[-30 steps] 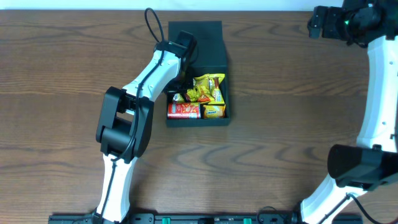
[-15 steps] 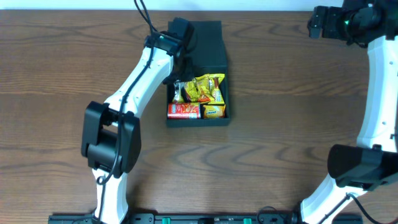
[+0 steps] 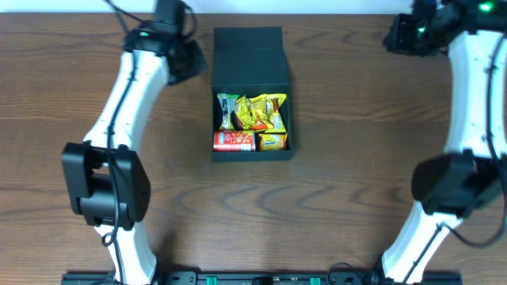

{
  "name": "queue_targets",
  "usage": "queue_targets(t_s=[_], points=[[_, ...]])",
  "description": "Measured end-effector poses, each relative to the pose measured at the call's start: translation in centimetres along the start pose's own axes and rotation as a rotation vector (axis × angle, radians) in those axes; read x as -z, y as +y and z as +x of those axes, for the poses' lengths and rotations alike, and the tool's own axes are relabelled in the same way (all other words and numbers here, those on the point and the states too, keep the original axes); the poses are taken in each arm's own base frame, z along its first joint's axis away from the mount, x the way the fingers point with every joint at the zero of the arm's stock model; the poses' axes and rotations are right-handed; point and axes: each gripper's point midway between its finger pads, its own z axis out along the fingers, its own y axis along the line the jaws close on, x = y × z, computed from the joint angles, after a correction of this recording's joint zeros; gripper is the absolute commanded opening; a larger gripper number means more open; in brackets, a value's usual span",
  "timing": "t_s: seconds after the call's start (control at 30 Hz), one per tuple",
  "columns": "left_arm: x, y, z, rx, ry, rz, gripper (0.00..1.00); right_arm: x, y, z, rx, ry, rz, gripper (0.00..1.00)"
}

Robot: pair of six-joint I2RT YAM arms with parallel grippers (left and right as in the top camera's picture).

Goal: Pack container
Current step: 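Raise the left gripper out of the box and bring the right gripper to the lid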

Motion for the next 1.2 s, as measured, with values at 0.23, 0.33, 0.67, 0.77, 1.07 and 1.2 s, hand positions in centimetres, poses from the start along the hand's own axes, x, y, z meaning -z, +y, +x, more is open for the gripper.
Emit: queue_targets(t_s=[0.23, 0.33, 0.67, 0.77, 1.07, 1.2], points=[[-2.6, 1.5, -1.7, 0.148, 0.034, 0.098, 0.06, -10.1, 3.7, 1.1, 0.014, 0.106, -0.27, 0.01], [-5.8, 2.1, -0.4, 0.215, 0.113, 0.102, 0.06, -13.1, 6.3, 2.0, 0.035, 0.137, -0.364, 0.01], [-12.6, 1.6, 1.4, 0.368, 0.238, 0.215, 0.06, -20.0, 10.8, 6.2, -0.037, 0.285, -0.486, 0.01], [-13.0, 1.3, 1.0, 0.388, 0.227, 0.237, 0.06, -20.2, 10.8, 5.9, -0.086, 0.289, -0.508, 0.01], [-12.9, 0.7, 0.1, 0.417, 0.203, 0.268, 0.06, -21.5, 10.5, 5.4, -0.207, 0.295, -0.541, 0.01], [-12.9, 0.6, 0.0, 0.416, 0.2, 0.271, 0.06, -21.6, 10.3, 5.1, -0.243, 0.292, -0.538, 0.01]])
